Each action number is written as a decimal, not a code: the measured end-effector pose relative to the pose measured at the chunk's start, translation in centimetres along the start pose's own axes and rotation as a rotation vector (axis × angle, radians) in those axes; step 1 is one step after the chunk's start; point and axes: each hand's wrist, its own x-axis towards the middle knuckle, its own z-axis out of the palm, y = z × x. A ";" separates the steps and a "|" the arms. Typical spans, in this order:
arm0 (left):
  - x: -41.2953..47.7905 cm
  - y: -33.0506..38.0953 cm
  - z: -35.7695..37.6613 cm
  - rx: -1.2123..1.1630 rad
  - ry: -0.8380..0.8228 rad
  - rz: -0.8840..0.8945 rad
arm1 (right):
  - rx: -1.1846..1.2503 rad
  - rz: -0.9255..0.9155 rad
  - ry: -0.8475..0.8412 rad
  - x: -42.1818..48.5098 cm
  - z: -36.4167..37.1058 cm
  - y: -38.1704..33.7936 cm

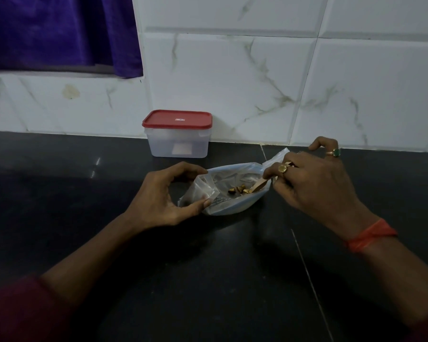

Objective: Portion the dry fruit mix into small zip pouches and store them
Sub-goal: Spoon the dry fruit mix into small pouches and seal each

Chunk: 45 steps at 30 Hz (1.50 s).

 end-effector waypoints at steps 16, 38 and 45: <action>-0.1 -0.2 0.1 -0.004 -0.002 0.001 | 0.147 0.210 0.024 -0.6 1.2 -1.1; -0.1 -0.3 0.2 -0.001 -0.007 -0.002 | 0.285 0.490 -0.183 -0.4 2.9 -1.6; -0.1 -0.2 0.2 0.003 -0.015 0.000 | 0.352 0.497 -0.236 -0.5 2.7 -1.8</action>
